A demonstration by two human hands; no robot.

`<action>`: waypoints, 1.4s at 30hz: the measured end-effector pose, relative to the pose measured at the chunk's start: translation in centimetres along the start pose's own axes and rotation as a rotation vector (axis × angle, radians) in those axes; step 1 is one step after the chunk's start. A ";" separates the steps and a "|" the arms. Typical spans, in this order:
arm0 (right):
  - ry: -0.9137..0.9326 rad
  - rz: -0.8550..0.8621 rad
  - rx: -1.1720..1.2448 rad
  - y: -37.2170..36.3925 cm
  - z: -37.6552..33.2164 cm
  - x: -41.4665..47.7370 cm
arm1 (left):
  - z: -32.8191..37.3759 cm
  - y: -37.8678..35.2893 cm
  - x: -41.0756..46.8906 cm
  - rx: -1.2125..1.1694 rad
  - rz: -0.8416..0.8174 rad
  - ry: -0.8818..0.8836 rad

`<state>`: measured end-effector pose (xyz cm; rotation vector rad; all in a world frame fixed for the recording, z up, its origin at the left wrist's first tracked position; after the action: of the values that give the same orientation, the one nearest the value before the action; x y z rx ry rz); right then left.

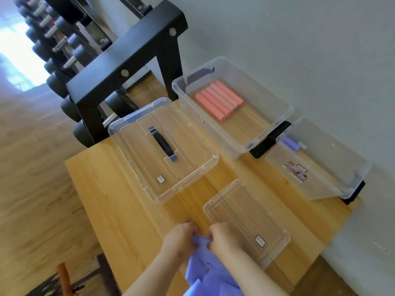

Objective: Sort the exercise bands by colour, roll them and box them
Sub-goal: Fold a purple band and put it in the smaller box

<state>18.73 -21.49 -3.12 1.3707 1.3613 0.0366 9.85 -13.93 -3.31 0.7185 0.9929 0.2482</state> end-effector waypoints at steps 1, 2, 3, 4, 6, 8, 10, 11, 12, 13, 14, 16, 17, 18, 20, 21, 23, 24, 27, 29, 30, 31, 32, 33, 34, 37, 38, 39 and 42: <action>0.021 0.033 -0.037 0.0 0.0 0.1 | -0.1 0.4 -0.2 0.039 0.045 0.013; 0.045 0.081 -0.079 0.3 -0.2 -0.1 | -0.2 1.0 -0.5 0.080 0.103 0.032; 0.070 0.139 -0.114 0.9 -0.7 -0.6 | -0.5 1.6 -0.7 0.114 0.160 0.059; 0.103 0.221 -0.158 1.7 -1.3 -1.2 | -1.0 2.0 -1.0 0.138 0.205 0.086; 0.125 0.288 -0.193 1.8 -1.5 -1.6 | -1.9 2.3 -1.4 0.160 0.258 0.118; 0.154 0.343 -0.160 1.1 -1.0 -1.2 | -2.7 2.3 -1.6 0.143 0.279 0.121; 0.170 0.343 -0.120 0.5 -0.7 -1.2 | -3.4 2.0 -1.7 0.052 0.277 0.111; 0.191 0.356 -0.100 0.9 -1.0 -1.5 | -3.8 1.9 -1.6 -0.032 0.276 0.107; 0.198 0.338 -0.037 1.0 -1.0 -1.6 | -4.3 1.8 -1.3 -0.156 0.259 0.111; 0.187 0.326 0.037 1.0 -0.7 -1.5 | -4.9 1.5 -1.2 -0.309 0.233 0.131; 0.177 0.294 0.105 0.8 -0.4 -1.3 | -5.5 1.3 -1.1 -0.487 0.209 0.159; 0.143 0.243 0.294 0.7 0.1 -0.9 | -6.5 1.1 -1.2 -0.847 0.171 0.214; 0.115 0.228 0.409 1.0 0.3 -0.7 | -6.5 1.1 -1.3 -0.978 0.135 0.229; 0.094 0.204 0.526 1.2 0.2 -0.7 | -6.3 1.2 -1.5 -1.079 0.083 0.235; 0.070 0.157 0.749 1.9 -0.2 -0.8 | -5.7 1.9 -1.9 -1.186 0.001 0.233; 0.071 0.158 0.817 2.5 -0.4 -0.9 | -5.6 2.6 -2.1 -1.209 -0.005 0.227; 0.094 0.182 0.899 4.5 -0.8 -1.3 | -5.3 4.6 -2.5 -1.244 0.009 0.214; 0.110 0.195 0.921 5.5 -1.1 -1.4 | -5.0 5.6 -2.7 -1.263 0.018 0.208; 0.157 0.230 0.932 9.4 -2.4 -2.4 | -3.6 10.0 -3.9 -1.338 0.056 0.138; 0.218 0.255 0.944 12.6 -3.8 -3.4 | -2.3 13.3 -5.1 -1.364 0.082 0.066; 0.248 0.256 0.957 14.2 -4.6 -3.9 | -1.5 15.2 -5.8 -1.358 0.092 0.021; 0.274 0.249 0.967 15.6 -5.4 -4.6 | -0.7 17.1 -6.6 -1.344 0.101 -0.028; 0.297 0.243 0.971 16.9 -6.2 -5.3 | 0.3 18.9 -7.6 -1.326 0.107 -0.081; 0.320 0.244 0.967 18.3 -7.0 -6.1 | 1.3 20.7 -8.6 -1.311 0.111 -0.132; 0.340 0.245 0.967 19.5 -7.7 -6.8 | 2.4 22.5 -9.7 -1.295 0.116 -0.180; 0.413 0.211 0.974 23.1 -11.2 -9.4 | 5.6 27.7 -13.4 -1.277 0.131 -0.323; 0.443 0.202 0.963 24.4 -12.4 -10.3 | 6.6 29.3 -14.6 -1.264 0.141 -0.367; 0.475 0.205 0.954 25.7 -13.6 -11.2 | 7.6 30.8 -15.9 -1.247 0.150 -0.406; 0.585 0.268 0.954 29.9 -16.8 -14.3 | 10.0 35.0 -19.4 -1.196 0.179 -0.521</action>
<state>22.35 -11.06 32.33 2.4803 1.7544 -0.0452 12.03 -1.90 36.02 -0.2413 0.1616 0.6883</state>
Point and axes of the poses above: each hand's wrist, its own x-axis towards the middle knuckle, its own y-axis out of the back of the hand, z = x × y, the point moved 10 cm from there along x, towards the middle knuckle, and after that the axes turned 6 degrees about y, right-handed, at the moved point
